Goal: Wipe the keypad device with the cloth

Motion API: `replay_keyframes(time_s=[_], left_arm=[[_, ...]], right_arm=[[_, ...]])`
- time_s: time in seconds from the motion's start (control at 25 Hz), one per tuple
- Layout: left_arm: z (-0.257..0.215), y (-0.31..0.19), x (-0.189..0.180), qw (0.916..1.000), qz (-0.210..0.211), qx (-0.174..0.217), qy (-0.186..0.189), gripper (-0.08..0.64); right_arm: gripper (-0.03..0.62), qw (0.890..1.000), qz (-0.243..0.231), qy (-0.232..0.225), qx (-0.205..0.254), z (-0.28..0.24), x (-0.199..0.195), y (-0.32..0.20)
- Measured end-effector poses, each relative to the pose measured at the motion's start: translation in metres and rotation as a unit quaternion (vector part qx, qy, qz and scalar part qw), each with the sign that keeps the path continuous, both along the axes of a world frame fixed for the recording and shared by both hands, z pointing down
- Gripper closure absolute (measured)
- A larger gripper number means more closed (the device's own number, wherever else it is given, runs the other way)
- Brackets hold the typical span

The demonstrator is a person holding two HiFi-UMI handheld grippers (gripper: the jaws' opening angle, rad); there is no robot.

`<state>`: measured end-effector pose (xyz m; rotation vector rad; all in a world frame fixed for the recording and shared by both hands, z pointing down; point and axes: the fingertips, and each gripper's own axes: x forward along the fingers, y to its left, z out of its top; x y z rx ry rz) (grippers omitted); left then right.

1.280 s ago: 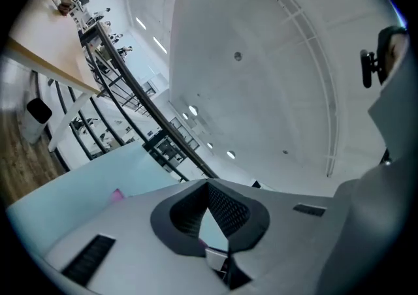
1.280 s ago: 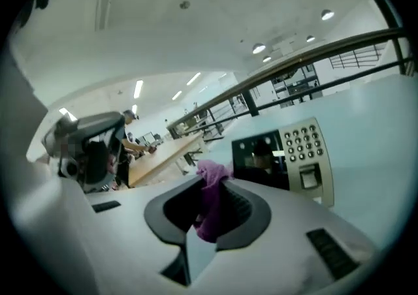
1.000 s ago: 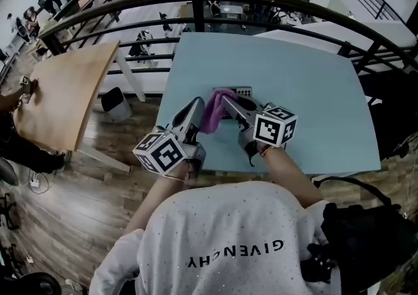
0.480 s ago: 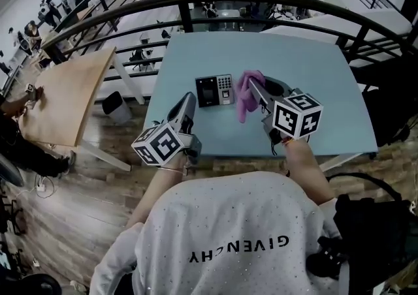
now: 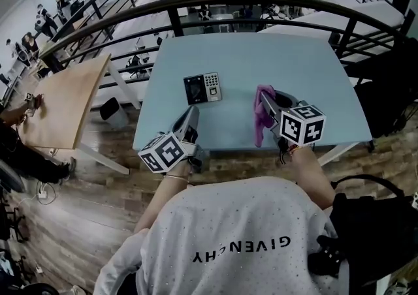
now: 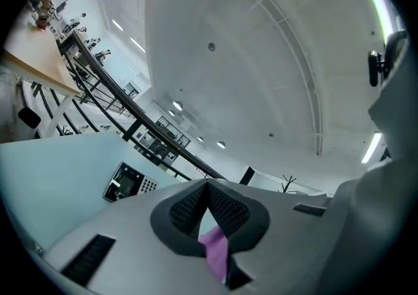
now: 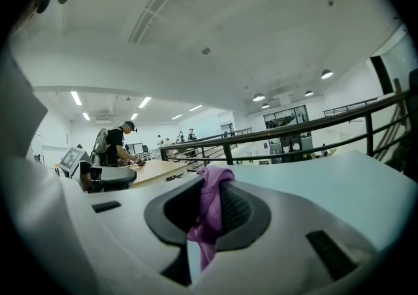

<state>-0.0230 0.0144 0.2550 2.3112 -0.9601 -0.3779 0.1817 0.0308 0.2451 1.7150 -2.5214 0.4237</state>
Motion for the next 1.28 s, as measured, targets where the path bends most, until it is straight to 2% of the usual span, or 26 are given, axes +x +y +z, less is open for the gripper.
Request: replay_keyframes(time_s=[0.24,0.6,1.28], left_arm=[[0.011,0.011,-0.007,0.9998,-0.014,-0.008,-0.013,0.558],[0.020,0.012,-0.017,0.9993,-0.030,-0.013,-0.016,0.558],[0.037,0.012,-0.020,0.9983,-0.026,-0.034,-0.039,0.558]], right_arm=[[0.552,1.000,-0.003,-0.019,-0.011,0.017,0.005,0.008],[0.552,0.999,-0.018,0.029,-0.026,0.041,-0.003,0.007],[0.552,0.998,0.002,0.017,-0.052,0.070,0.007,0.006]])
